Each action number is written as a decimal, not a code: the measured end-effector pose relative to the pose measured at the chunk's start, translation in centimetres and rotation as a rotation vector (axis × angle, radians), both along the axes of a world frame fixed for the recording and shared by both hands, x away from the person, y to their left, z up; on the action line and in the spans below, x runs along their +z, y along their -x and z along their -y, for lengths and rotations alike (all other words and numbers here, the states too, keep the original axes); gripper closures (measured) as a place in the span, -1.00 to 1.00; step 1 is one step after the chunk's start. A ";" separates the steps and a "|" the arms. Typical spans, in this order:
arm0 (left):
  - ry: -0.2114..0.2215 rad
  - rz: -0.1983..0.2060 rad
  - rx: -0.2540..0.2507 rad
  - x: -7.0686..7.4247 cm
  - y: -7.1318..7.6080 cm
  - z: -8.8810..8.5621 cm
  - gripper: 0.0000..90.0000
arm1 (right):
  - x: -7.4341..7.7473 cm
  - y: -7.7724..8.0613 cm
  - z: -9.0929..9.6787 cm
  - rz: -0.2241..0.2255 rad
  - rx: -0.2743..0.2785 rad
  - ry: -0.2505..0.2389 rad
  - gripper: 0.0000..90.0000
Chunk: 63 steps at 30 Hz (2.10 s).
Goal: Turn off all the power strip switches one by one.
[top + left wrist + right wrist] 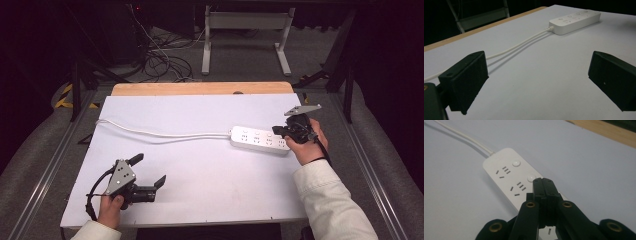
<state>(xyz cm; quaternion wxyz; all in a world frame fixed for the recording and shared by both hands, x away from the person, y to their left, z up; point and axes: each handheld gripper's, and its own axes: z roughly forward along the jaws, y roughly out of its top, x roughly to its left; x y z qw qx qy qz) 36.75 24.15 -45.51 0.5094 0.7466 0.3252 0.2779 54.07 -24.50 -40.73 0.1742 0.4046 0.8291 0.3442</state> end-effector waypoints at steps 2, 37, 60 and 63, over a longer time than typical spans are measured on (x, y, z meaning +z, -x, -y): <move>-0.001 0.000 0.000 0.0 0.0 0.0 -0.93 | -0.2 -0.3 0.1 -0.014 -0.009 0.007 1.00; -0.009 -0.001 0.002 0.0 0.0 0.0 -0.93 | -3.0 -2.8 0.7 -0.141 -0.144 0.162 1.00; -0.012 -0.001 -0.003 -0.1 0.0 0.1 -0.93 | -3.2 -2.8 1.0 -0.151 -0.174 0.114 1.00; -0.016 0.001 -0.005 0.0 0.1 0.1 -0.93 | -3.3 -2.9 1.2 -0.161 -0.177 0.098 1.00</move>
